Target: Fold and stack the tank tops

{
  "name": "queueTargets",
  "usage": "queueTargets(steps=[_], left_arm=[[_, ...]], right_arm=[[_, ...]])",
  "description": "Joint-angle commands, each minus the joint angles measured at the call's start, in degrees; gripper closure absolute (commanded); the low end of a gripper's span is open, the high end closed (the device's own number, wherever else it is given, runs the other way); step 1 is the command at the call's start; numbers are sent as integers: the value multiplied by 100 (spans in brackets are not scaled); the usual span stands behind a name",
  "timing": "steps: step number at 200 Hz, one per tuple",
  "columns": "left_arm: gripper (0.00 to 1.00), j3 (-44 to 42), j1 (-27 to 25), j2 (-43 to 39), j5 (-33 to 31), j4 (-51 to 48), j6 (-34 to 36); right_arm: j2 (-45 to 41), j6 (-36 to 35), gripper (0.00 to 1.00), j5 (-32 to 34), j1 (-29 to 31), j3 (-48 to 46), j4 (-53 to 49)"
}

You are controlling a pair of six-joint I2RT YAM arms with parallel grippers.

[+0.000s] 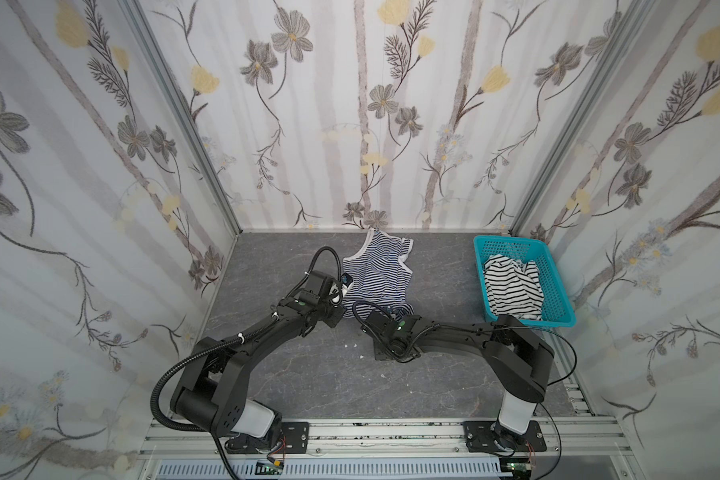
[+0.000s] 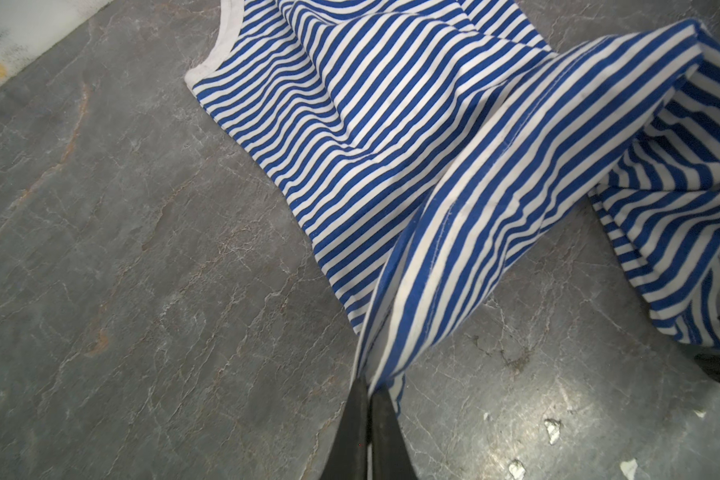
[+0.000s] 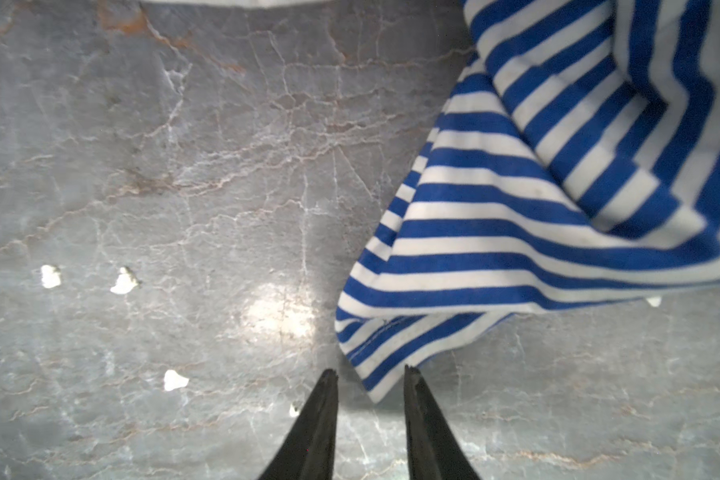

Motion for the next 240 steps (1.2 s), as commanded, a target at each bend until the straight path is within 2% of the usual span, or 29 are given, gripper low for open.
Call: queueTargets(steps=[1, 94, 139, 179, 208, 240], left_arm=[[100, -3, 17, 22, 55, 134, -17], [100, -30, 13, 28, 82, 138, -43], [100, -39, 18, 32, 64, 134, -44], [100, -19, 22, 41, 4, 134, -9], [100, 167, 125, 47, -311, 134, 94], [100, 600, 593, -62, -387, 125, 256]], right_arm=[[115, -99, 70, 138, 4, 74, 92], [253, -260, 71, 403, 1, 321, -195], [426, -295, 78, 347, 12, 313, -173], [212, -300, 100, 438, 13, 8, -244], [-151, -296, 100, 1029, -18, -220, -815], [-736, -316, 100, 1387, -409, -783, -1175]])
